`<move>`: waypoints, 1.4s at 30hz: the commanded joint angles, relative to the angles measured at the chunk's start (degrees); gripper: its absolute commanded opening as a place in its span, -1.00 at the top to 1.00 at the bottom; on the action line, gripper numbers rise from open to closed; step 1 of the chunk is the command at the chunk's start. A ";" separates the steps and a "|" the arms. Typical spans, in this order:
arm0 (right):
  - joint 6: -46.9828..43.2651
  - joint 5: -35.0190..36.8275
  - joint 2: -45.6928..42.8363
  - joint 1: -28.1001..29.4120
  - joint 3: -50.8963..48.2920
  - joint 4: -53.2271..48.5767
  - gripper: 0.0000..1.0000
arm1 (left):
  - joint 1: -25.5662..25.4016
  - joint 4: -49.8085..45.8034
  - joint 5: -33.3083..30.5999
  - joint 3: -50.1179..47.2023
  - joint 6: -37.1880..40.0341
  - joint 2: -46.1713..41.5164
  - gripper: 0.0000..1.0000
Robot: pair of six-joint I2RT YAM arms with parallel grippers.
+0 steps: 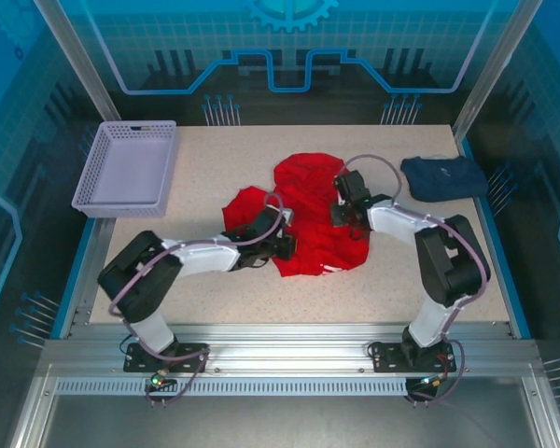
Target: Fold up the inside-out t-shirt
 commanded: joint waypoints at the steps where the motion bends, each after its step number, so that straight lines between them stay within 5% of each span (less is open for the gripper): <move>1: -0.23 1.47 -10.41 -3.72 -1.08 -0.10 1.00 | 2.05 2.25 4.31 -1.66 2.39 -10.75 1.00; 13: 1.16 0.83 -17.75 -8.69 -0.52 -4.58 1.00 | 3.36 -8.14 6.08 2.65 8.02 -28.50 1.00; 21: -0.85 -5.09 -20.47 -7.00 -4.39 -4.10 0.14 | 3.49 -10.53 5.10 4.97 8.02 -26.57 1.00; 27: -6.52 -15.45 -31.72 4.23 -18.34 7.97 -0.13 | 3.73 -10.48 5.14 6.13 7.33 -24.68 1.00; 33: -11.01 -4.95 -34.11 20.54 -26.28 17.64 -0.41 | 3.80 -10.52 5.24 6.29 6.80 -24.48 1.00; 42: -13.23 12.95 -20.13 27.70 -21.67 29.88 -0.66 | 4.02 -10.46 5.20 6.28 5.82 -24.81 1.00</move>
